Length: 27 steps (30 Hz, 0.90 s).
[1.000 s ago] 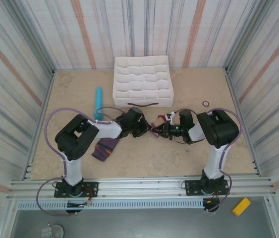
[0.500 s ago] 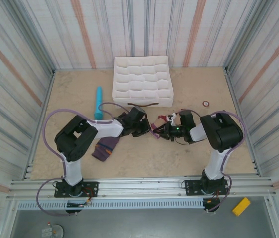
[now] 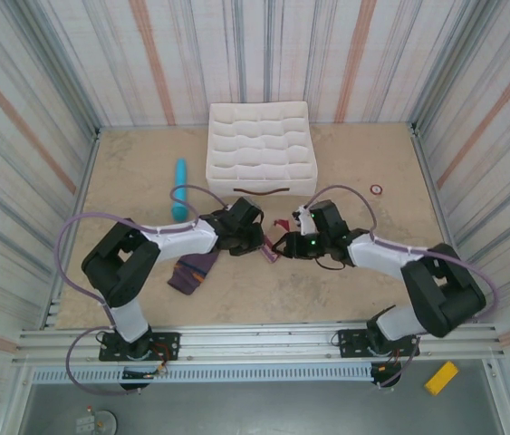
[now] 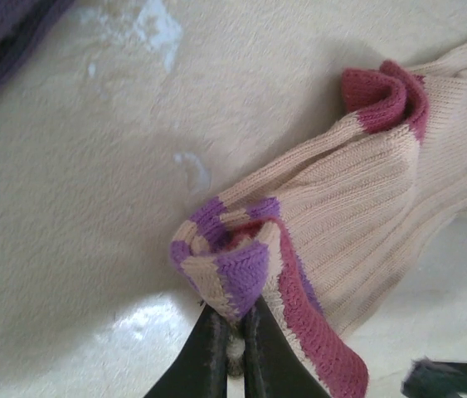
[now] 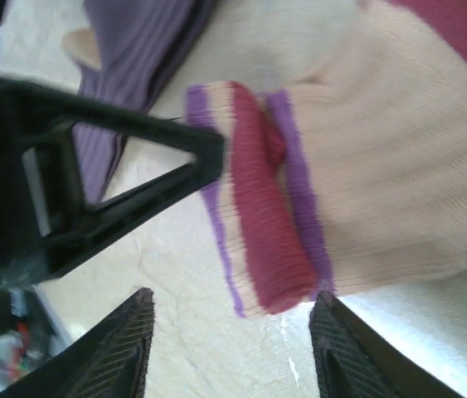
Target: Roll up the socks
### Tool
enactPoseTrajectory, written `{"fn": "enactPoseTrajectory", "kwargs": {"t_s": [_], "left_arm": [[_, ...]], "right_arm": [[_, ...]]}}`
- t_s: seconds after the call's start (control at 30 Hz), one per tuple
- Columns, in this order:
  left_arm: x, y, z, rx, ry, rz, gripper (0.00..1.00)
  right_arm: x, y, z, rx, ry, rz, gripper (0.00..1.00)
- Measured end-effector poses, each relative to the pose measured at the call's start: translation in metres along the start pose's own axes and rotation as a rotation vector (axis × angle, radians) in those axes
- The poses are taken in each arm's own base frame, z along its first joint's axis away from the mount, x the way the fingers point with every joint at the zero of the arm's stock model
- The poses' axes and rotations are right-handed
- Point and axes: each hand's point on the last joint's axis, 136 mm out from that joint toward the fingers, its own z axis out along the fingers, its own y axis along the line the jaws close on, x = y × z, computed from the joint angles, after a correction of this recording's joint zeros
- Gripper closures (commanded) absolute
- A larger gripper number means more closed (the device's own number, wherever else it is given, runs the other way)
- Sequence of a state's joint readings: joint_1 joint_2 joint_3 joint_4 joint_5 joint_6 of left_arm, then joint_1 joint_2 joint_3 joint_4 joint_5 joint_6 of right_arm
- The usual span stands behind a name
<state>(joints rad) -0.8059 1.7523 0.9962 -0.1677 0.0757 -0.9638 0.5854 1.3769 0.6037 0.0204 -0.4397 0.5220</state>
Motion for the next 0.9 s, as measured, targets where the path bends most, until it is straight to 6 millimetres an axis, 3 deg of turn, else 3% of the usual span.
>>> {"fn": "enactPoseTrajectory", "kwargs": {"t_s": [0.1, 0.3, 0.7, 0.9], "left_arm": [[0.003, 0.003, -0.001, -0.015, 0.013, 0.0, 1.0], [0.006, 0.004, -0.003, -0.026, 0.033, -0.002, 1.0], [0.015, 0.0, -0.006, -0.014, 0.092, -0.006, 1.0], [0.019, 0.0, -0.006, -0.01, 0.112, -0.007, 1.0]], "right_arm": [[0.006, 0.01, -0.006, 0.082, -0.054, -0.166, 0.36], [0.039, 0.034, 0.0, 0.212, -0.088, -0.522, 0.34], [0.055, 0.016, 0.029, 0.541, -0.145, -0.938, 0.35], [0.041, 0.017, 0.044, 0.661, -0.208, -1.041, 0.39]]}}
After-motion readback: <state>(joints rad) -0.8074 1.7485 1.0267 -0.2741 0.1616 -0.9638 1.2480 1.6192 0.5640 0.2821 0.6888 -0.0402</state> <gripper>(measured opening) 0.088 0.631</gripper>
